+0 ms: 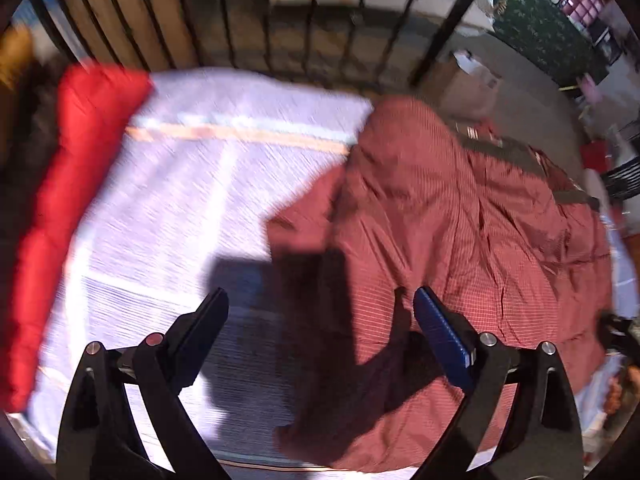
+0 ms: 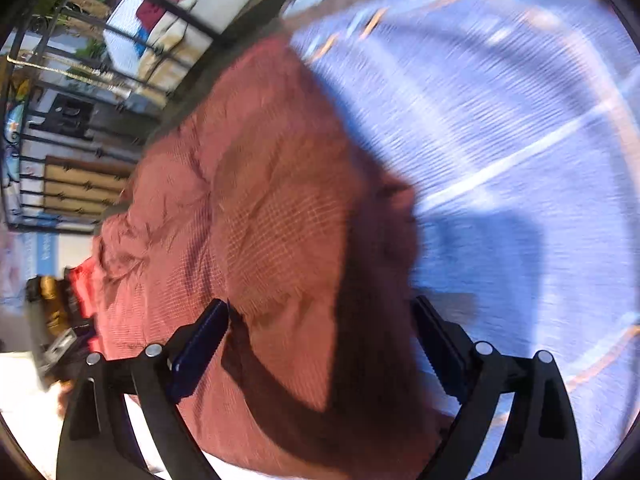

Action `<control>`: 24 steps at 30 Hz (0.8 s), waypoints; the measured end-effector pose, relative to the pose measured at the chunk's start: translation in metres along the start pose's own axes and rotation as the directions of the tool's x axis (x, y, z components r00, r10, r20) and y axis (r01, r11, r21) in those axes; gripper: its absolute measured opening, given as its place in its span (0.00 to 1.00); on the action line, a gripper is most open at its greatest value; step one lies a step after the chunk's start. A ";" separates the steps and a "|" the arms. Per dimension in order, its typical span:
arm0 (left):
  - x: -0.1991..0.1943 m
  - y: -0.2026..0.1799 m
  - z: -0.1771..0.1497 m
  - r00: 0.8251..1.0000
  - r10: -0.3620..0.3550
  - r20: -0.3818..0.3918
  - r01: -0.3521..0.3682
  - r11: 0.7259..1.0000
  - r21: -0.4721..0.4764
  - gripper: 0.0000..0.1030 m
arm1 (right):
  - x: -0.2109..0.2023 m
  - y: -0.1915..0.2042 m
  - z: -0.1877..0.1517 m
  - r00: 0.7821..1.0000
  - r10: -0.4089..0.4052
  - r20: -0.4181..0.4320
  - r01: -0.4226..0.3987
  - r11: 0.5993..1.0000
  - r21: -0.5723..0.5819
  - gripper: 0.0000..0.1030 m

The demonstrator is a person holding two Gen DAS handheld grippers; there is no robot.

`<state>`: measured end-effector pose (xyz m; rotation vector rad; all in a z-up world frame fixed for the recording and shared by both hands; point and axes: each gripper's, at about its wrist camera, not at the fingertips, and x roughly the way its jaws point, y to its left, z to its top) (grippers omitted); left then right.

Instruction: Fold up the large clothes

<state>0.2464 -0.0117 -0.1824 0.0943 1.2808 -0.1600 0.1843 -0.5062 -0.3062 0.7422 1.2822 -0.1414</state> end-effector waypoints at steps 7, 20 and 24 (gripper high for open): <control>-0.092 -0.062 -0.032 0.971 0.076 0.228 -0.108 0.985 0.132 0.95 | -0.067 0.040 -0.040 0.974 -0.125 0.187 0.154 0.977 -0.151 0.95; -0.070 -0.016 -0.075 0.991 -0.078 0.104 0.065 0.990 0.127 0.95 | -0.043 0.027 -0.008 0.997 0.022 0.076 -0.009 0.986 -0.166 0.95; -0.010 0.038 -0.065 0.996 -0.081 -0.033 0.083 0.994 0.070 0.95 | 0.013 -0.016 0.018 0.990 0.064 -0.126 -0.083 0.985 -0.154 0.95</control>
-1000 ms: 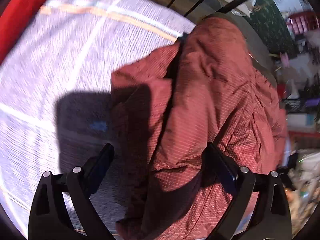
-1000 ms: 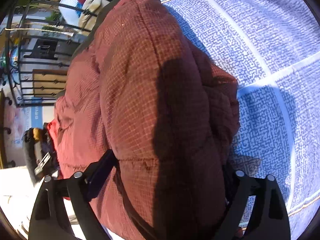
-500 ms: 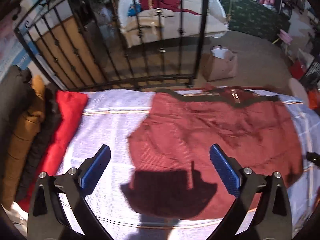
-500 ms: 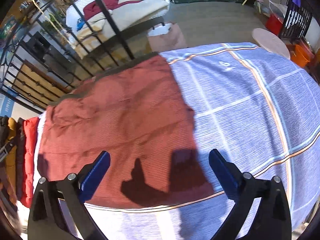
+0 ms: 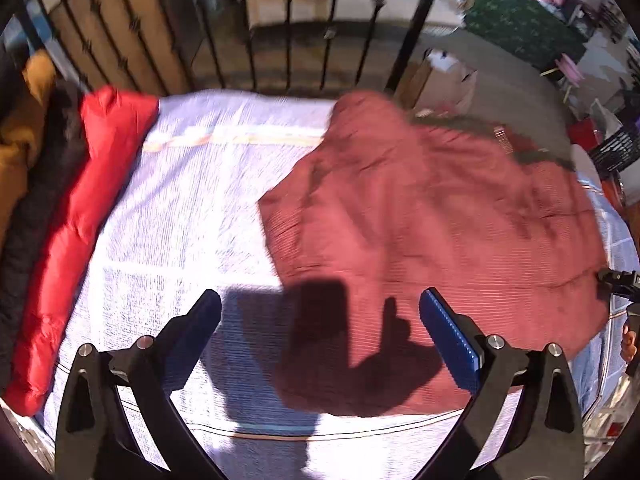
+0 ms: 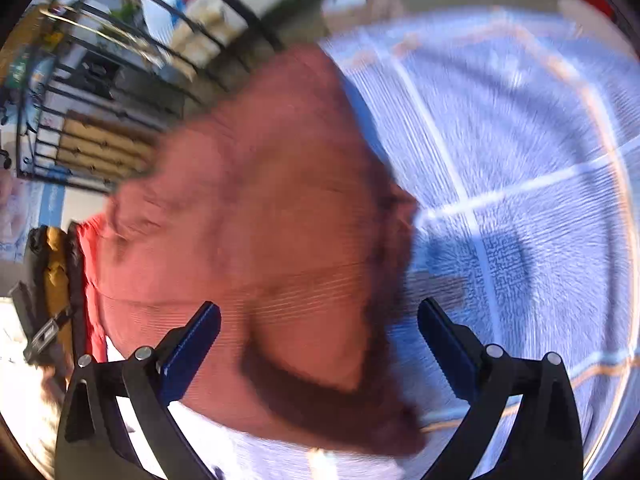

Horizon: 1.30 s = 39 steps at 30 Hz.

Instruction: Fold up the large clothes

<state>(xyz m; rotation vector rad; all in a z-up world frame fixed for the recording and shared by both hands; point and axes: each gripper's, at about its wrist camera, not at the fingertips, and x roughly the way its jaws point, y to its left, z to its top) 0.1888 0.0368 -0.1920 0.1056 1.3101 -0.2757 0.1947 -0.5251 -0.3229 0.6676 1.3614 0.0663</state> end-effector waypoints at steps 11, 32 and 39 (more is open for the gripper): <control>0.080 0.021 0.001 0.950 -0.284 -0.130 0.251 0.942 -0.224 0.71 | 0.034 -0.024 -0.003 0.957 0.290 0.003 -0.289 0.955 0.072 0.40; -0.065 -0.412 0.097 0.827 -0.553 -0.100 0.525 0.696 0.489 0.20 | -0.322 -0.116 -0.134 0.793 -0.068 0.606 0.000 0.994 0.112 0.16; 0.001 -0.528 0.039 0.917 -0.350 -0.190 0.390 0.690 0.610 0.20 | -0.275 -0.270 -0.200 0.805 -0.327 0.496 0.053 0.871 0.488 0.29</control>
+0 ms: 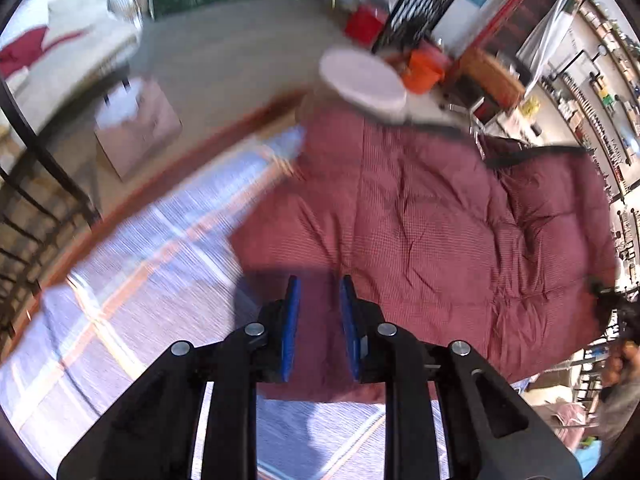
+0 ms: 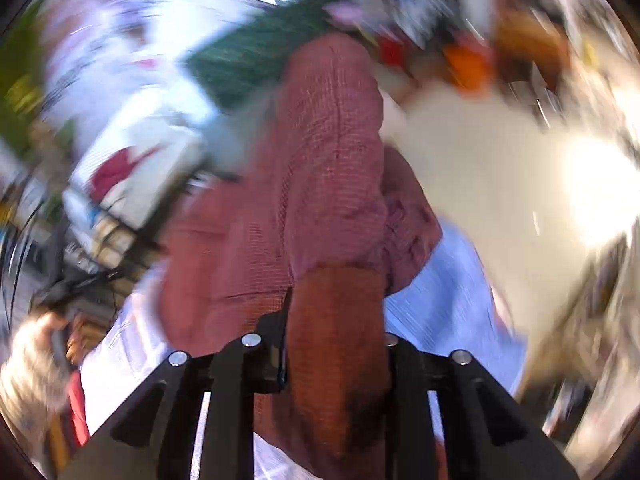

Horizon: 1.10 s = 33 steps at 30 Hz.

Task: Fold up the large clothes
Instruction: 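Pull both grippers back from the folded jacket bundle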

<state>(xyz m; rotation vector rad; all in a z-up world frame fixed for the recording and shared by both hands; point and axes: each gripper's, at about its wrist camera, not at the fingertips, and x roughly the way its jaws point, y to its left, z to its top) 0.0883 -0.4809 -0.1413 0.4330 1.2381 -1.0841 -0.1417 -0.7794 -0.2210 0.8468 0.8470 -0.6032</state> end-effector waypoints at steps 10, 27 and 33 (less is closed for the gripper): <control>-0.015 -0.019 -0.066 0.973 0.227 -0.033 -0.224 0.972 0.072 0.80 | 0.027 -0.057 -0.014 0.988 -0.145 -0.052 0.153 0.963 0.223 0.84; -0.100 -0.125 -0.080 0.931 0.357 0.080 -0.365 0.914 0.177 0.95 | -0.045 0.158 -0.016 0.928 -0.370 -0.049 0.345 0.901 -0.264 0.95; -0.111 -0.138 -0.085 0.939 0.339 0.059 -0.344 0.928 0.144 0.95 | -0.048 0.188 -0.023 0.923 -0.380 -0.067 0.345 0.891 -0.295 0.95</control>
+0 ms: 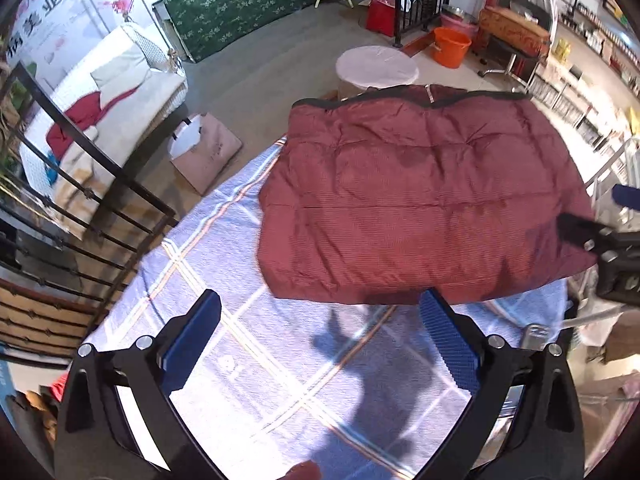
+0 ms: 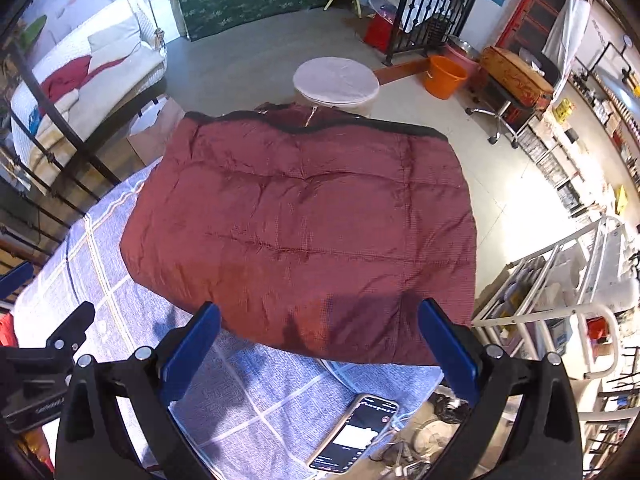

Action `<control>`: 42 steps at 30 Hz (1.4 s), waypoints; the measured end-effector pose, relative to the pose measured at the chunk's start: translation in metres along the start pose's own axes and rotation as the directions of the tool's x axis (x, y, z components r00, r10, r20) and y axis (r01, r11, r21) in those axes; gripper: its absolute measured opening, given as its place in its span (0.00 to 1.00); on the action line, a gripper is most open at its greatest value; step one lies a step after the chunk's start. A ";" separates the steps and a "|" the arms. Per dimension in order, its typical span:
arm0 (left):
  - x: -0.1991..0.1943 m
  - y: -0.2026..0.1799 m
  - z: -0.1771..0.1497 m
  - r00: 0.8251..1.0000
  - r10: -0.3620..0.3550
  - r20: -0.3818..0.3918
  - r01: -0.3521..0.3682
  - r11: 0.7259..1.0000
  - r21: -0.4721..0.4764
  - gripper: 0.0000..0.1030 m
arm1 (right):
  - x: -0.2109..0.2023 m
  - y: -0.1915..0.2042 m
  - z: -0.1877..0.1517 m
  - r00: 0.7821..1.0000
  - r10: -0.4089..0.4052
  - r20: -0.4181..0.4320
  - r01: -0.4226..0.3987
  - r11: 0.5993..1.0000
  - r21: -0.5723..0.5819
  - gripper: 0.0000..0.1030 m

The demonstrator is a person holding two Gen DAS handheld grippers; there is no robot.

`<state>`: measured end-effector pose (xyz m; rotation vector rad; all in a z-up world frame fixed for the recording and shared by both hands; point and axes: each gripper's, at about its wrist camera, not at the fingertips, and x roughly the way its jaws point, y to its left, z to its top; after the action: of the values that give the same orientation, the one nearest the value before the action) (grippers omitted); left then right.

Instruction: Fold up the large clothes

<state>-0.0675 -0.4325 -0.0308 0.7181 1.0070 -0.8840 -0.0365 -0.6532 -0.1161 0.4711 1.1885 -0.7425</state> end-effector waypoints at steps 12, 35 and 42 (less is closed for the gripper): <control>0.008 -0.012 -0.014 0.990 -0.104 -0.095 0.100 0.994 -0.049 0.95 | 0.010 -0.008 -0.021 0.997 -0.043 -0.058 0.042 0.999 -0.022 0.95; 0.000 -0.024 -0.018 0.994 -0.046 -0.097 0.046 0.999 -0.009 0.95 | 0.004 -0.011 -0.024 0.999 -0.032 -0.038 0.031 0.999 -0.022 0.95; -0.003 -0.024 -0.018 0.995 -0.045 -0.084 0.045 0.999 -0.011 0.95 | 0.004 -0.009 -0.024 0.999 -0.029 -0.037 0.027 0.999 -0.030 0.95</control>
<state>-0.0964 -0.4279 -0.0375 0.7320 1.1053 -0.8934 -0.0586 -0.6438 -0.1270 0.4463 1.2416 -0.7420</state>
